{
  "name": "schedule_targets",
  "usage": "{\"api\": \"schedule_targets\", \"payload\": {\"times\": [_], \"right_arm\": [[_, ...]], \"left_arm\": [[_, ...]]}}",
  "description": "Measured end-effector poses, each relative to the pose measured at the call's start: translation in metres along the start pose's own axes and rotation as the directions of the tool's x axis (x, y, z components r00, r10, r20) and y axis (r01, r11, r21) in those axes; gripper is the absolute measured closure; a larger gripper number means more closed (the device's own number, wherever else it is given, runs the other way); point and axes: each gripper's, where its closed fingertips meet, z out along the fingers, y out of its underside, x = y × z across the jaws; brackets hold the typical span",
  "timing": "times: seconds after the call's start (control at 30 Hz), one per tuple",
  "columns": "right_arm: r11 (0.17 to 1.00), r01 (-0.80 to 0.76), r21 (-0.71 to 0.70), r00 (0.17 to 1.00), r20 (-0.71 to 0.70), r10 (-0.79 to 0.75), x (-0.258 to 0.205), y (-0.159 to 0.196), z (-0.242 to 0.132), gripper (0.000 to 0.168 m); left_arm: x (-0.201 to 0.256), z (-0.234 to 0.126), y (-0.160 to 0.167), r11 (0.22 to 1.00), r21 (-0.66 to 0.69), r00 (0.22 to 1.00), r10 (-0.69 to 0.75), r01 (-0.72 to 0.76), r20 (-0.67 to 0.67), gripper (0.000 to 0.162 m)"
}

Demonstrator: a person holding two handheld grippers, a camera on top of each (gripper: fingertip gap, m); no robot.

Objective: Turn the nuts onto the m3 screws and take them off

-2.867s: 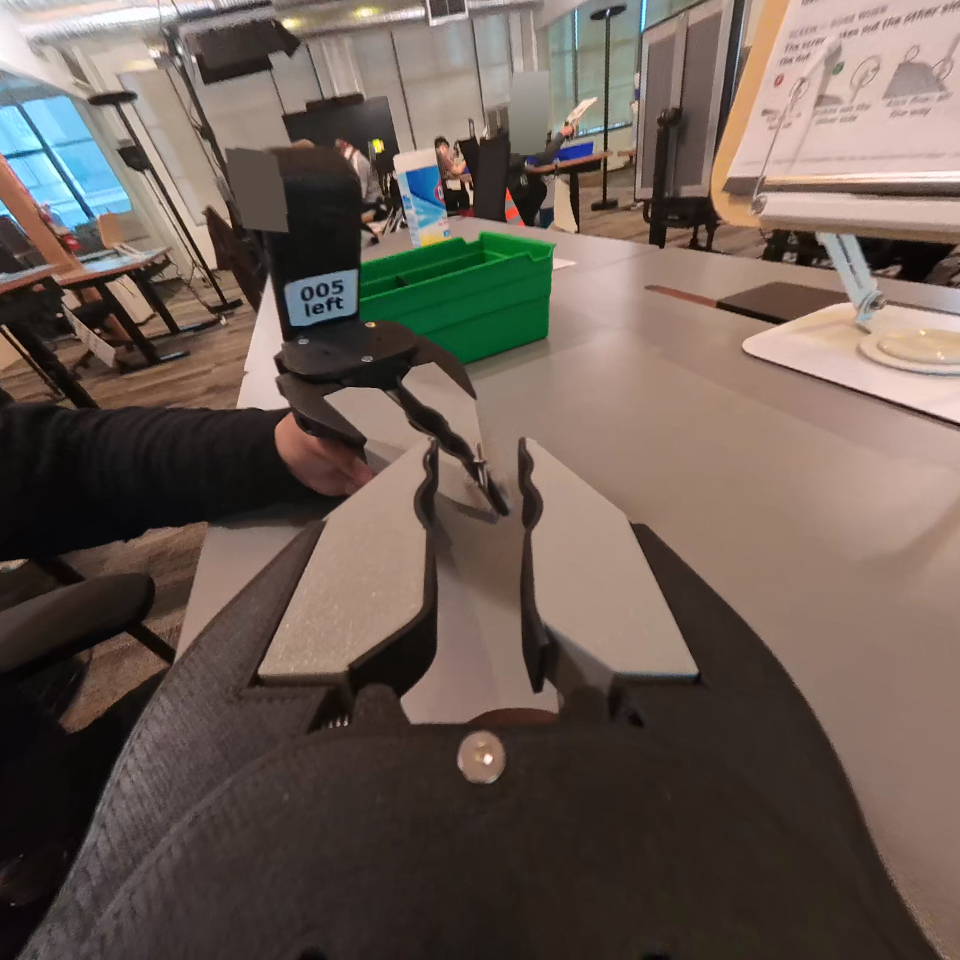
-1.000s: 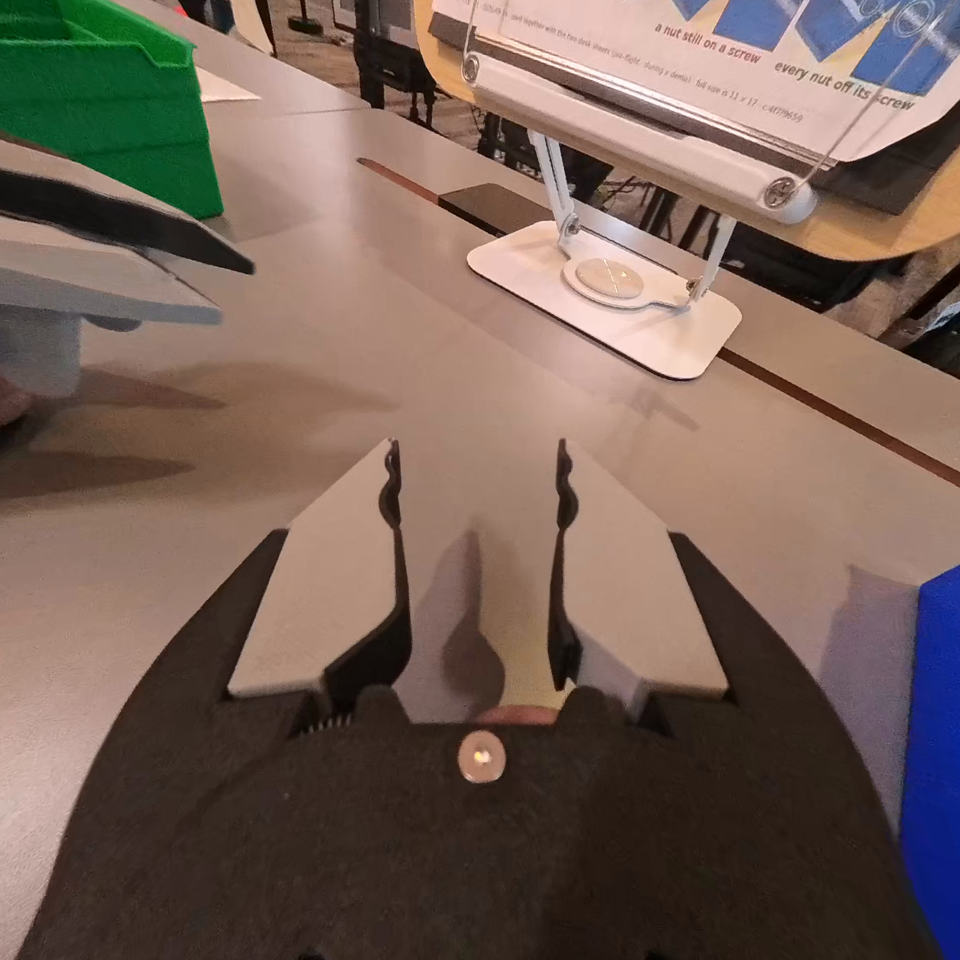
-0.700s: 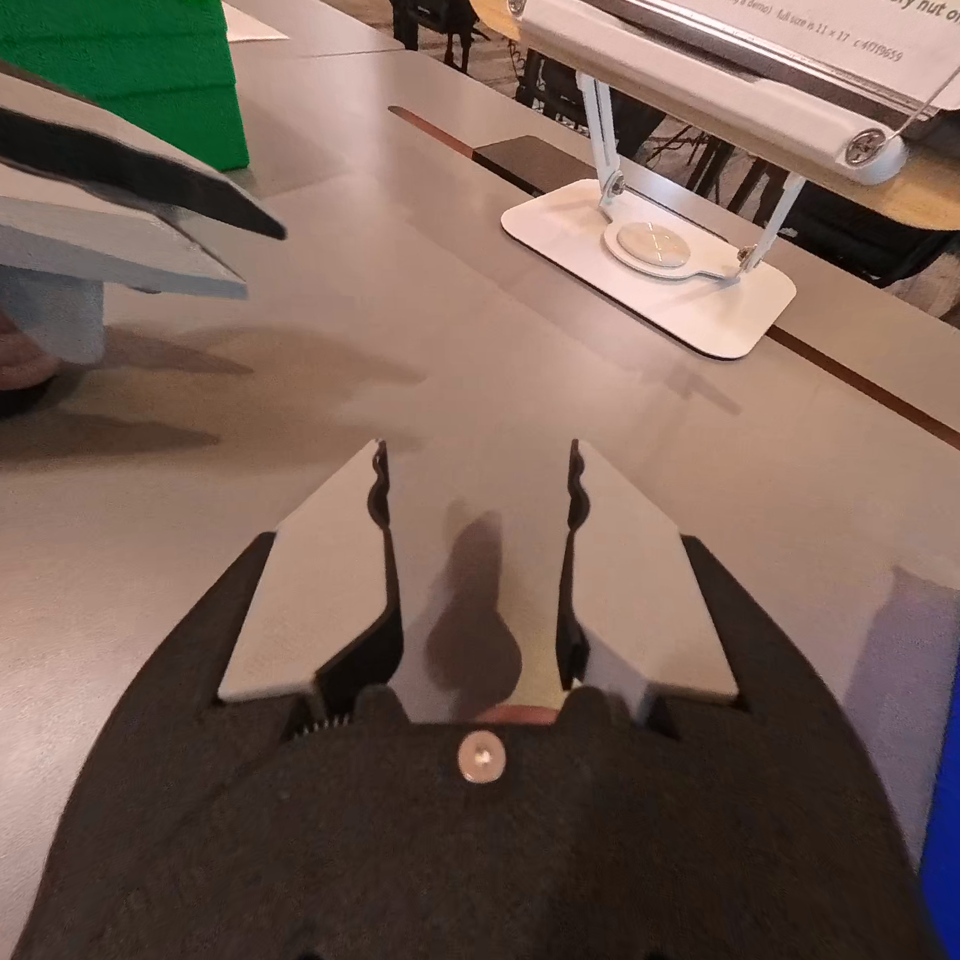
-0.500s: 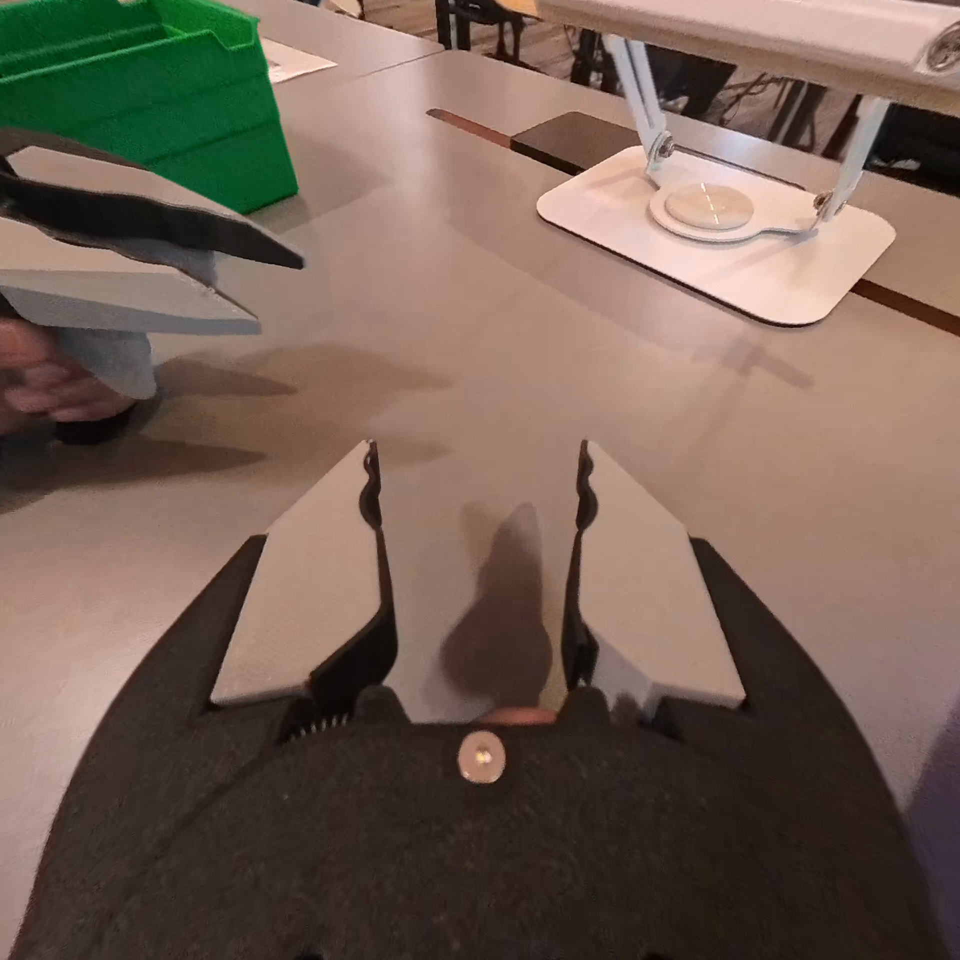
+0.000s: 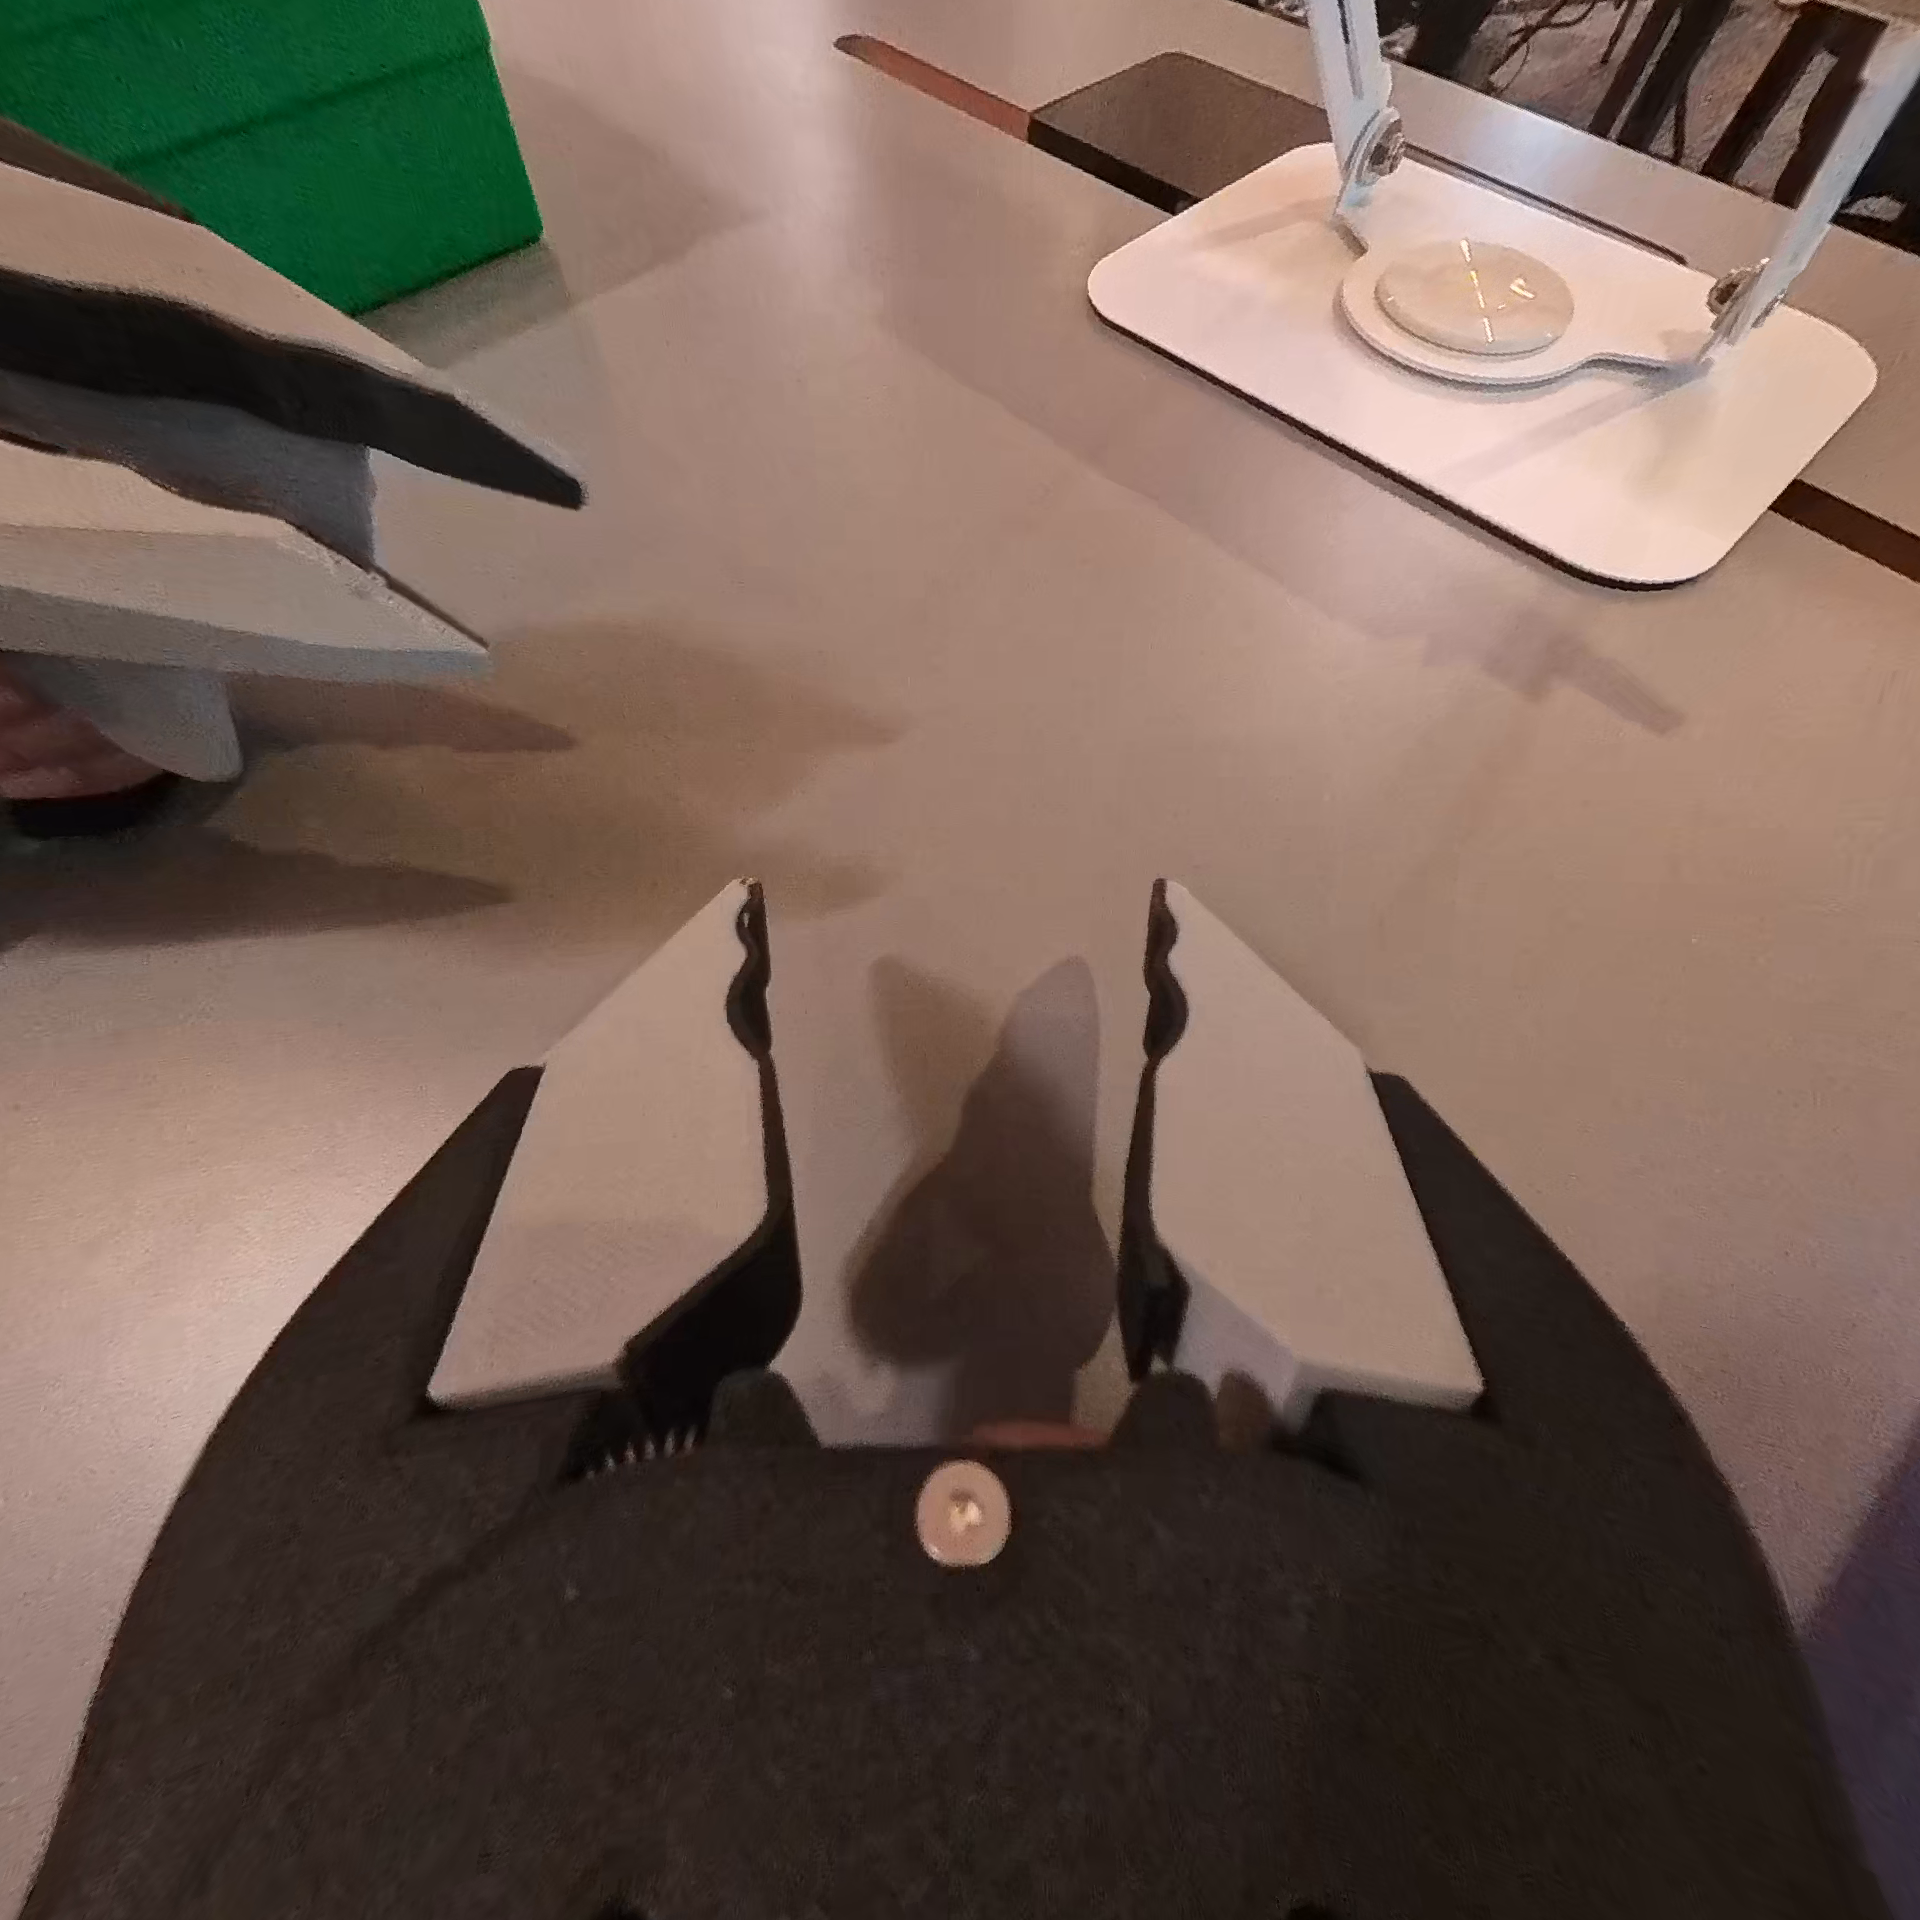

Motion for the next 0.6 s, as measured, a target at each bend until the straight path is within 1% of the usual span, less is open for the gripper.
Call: {"api": "schedule_targets", "payload": {"times": [0.13,0.3,0.4,0.5,0.6], "right_arm": [[1.0,0.021,-0.003,1.0,-0.002,-0.021,-0.002,0.0,0.0,0.099],[0.999,0.045,0.0,0.999,0.019,-0.045,-0.006,0.0,0.0,0.102],[0.998,0.061,0.003,0.998,0.019,-0.061,-0.008,0.0,0.0,0.102],[0.996,0.092,0.018,0.995,0.028,-0.092,-0.012,-0.002,-0.001,0.102],[0.993,0.111,0.029,0.993,0.046,-0.112,-0.017,-0.003,-0.002,0.102]], "left_arm": [[0.003,0.002,0.003,1.0,-0.024,1.0,0.018,-0.018,0.002,0.124],[0.007,0.003,0.011,0.997,-0.074,1.0,-0.025,0.024,-0.015,0.125],[0.007,0.002,0.012,0.997,-0.078,1.0,-0.02,0.019,-0.016,0.125],[0.011,-0.005,0.018,0.994,-0.107,0.998,0.006,-0.014,-0.067,0.123],[0.009,-0.014,0.018,0.996,-0.093,0.996,-0.017,0.009,-0.084,0.122]]}}
